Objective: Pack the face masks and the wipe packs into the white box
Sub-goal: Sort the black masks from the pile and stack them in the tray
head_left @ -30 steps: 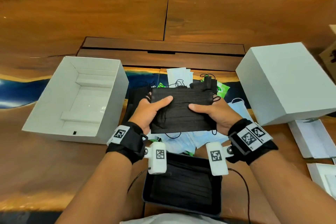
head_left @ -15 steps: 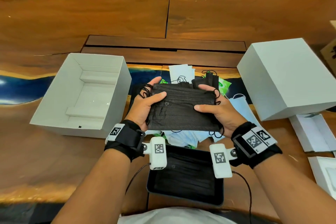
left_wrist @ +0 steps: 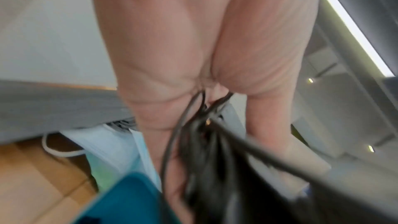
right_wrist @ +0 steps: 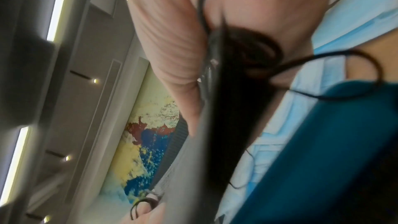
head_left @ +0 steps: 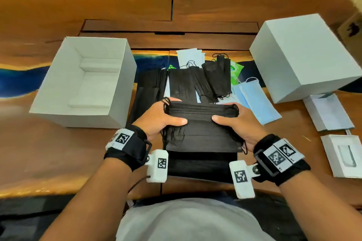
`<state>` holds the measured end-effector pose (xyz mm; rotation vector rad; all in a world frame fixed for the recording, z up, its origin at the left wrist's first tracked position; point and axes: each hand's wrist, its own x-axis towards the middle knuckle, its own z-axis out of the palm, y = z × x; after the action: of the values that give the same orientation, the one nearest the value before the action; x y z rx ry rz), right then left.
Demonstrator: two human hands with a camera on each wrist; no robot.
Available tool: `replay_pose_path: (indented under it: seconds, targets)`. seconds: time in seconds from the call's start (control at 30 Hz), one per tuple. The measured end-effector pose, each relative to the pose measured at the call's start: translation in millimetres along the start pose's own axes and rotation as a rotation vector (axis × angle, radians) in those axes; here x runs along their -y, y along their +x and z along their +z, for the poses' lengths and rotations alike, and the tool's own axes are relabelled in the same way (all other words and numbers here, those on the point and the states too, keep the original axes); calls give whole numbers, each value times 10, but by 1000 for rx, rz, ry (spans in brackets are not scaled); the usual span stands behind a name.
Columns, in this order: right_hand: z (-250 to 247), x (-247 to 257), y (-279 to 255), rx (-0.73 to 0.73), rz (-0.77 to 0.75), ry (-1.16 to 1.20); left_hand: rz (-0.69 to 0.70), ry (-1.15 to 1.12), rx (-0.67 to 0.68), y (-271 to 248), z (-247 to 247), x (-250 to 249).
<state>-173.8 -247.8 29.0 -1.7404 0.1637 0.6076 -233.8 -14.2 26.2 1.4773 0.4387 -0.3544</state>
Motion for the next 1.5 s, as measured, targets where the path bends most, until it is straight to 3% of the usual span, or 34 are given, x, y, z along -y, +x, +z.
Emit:
replay_pose_path:
  seconds: [0.2,0.37,0.5,0.63,0.73,0.83,0.93,1.07,1.2,1.3,1.5]
  targets:
    - [-89,-328,-233,166,21,-424,-92,569,141,-122,22,181]
    - [15,-464,-259,184,-63,-751,-92,910,117,-157,184,243]
    - [78,-482,-200,150,-95,-959,-95,936,48,-184,106,112]
    - [111,-373,-164,211,-73,-1173,-120,896,-9,-254,-54,-60]
    - [132,-325,-141,250,-67,-1311,-35,972,-89,-249,-70,-106]
    - [193,-262,-139,261,-93,-1410,36,1015,24,-231,149,-117]
    - [212,-207,-181,215,-185,-1498,-19,1140,224,-132,410,-25]
    - [154,-43,-299,152,-295,-1432,-86,1340,359,5,603,98]
    - [338,-226,-364,468,-97,-1301,-113,1435,391,72,671,303]
    - [378,-396,-242,552,-19,-1268,-99,1434,379,96,678,346]
    - [174,40,-85,565,-87,-1193,-80,1225,320,195,569,25]
